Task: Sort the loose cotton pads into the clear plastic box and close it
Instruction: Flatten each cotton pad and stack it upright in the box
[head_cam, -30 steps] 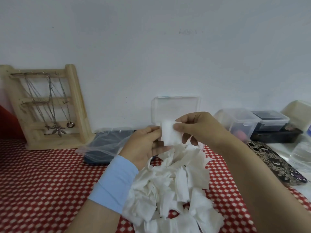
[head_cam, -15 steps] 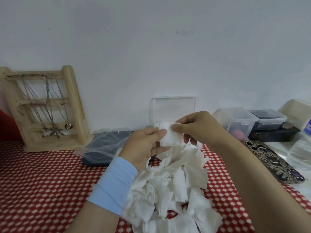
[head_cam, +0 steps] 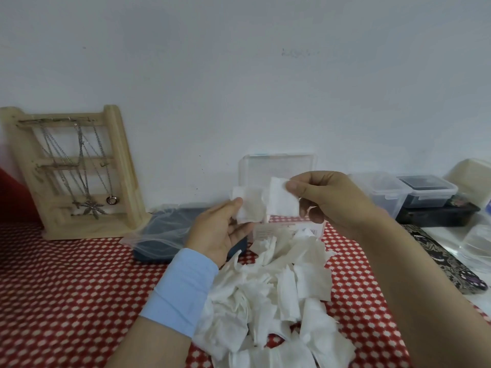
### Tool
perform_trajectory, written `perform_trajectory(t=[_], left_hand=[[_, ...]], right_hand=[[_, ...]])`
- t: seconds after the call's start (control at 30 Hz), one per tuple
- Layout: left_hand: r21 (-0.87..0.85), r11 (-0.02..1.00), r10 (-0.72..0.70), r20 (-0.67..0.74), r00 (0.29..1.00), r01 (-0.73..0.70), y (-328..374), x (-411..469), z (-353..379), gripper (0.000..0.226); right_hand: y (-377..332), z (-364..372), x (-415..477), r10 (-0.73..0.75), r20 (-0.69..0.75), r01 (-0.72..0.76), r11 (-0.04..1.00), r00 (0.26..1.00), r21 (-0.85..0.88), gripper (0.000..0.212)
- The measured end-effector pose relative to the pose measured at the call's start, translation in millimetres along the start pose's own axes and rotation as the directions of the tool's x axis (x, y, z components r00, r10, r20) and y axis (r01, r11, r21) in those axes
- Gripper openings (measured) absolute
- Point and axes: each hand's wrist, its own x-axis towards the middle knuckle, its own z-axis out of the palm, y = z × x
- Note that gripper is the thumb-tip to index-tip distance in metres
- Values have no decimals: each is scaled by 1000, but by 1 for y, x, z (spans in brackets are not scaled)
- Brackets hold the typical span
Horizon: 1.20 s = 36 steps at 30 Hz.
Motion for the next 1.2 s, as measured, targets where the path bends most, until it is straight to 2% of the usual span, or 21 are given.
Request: perform_trajectory(t=[0.07,0.2,0.37,0.5,0.57,0.6,0.67,0.73,0.83,0.9,0.93,1.0,1.07,1.1,1.13,1.2], left_hand=[[32,999,-11,50,999,9,-2,-3,5,12],[109,994,-31,163,986,13,-2,-9,12,19],[90,995,-50,199,979,32,0,-10,13,25],[114,993,-60,248,967,32,1,-10,13,38],[192,981,-36,272,962,-18,1,-9,12,30],[222,974,-28,278,960,-36,1,-9,10,24],[271,961,-25,277,961,-53,1,-8,6,22],[348,936,-43,275,960,-58,3,-9,3,24],[418,906,-48,263,964,-69,3,-11,2,19],[429,900,-20,225,974,-80,3,-11,2,16],[417,905,-6,201,980,-80,4,-10,2,16],[366,928,6,158,987,-65,5,-8,1,14],[318,947,3,127,992,-44,7,-6,0,12],[296,955,-1,115,993,-33,7,-6,-1,13],[277,961,-4,106,994,-26,7,-5,-1,15],[265,964,1,94,996,-26,6,-4,-1,19]], right_hand=[[-3,10,-2,-30,43,31,999,999,-20,13],[-1,24,-5,-52,11,53,988,999,-147,11],[2,24,-3,-122,-51,107,968,991,-229,11],[7,25,1,-162,-88,124,933,983,-338,10],[10,25,3,-177,-105,119,903,979,-413,11],[11,25,3,-162,-101,102,893,982,-438,18],[11,22,2,-75,-62,47,928,995,-371,32],[10,21,1,-25,-17,19,959,1000,-282,31],[9,19,0,-82,54,95,939,995,-329,26],[2,8,-3,-107,162,171,871,981,-460,27],[-2,0,-5,-68,243,195,814,968,-548,31],[-8,-15,-11,143,381,197,664,913,-721,40],[-7,-19,-14,345,394,170,529,852,-831,45],[-4,-17,-14,388,376,161,483,841,-861,45],[-1,-14,-13,393,360,159,458,846,-875,42],[3,-9,-10,348,335,143,475,876,-868,30]])
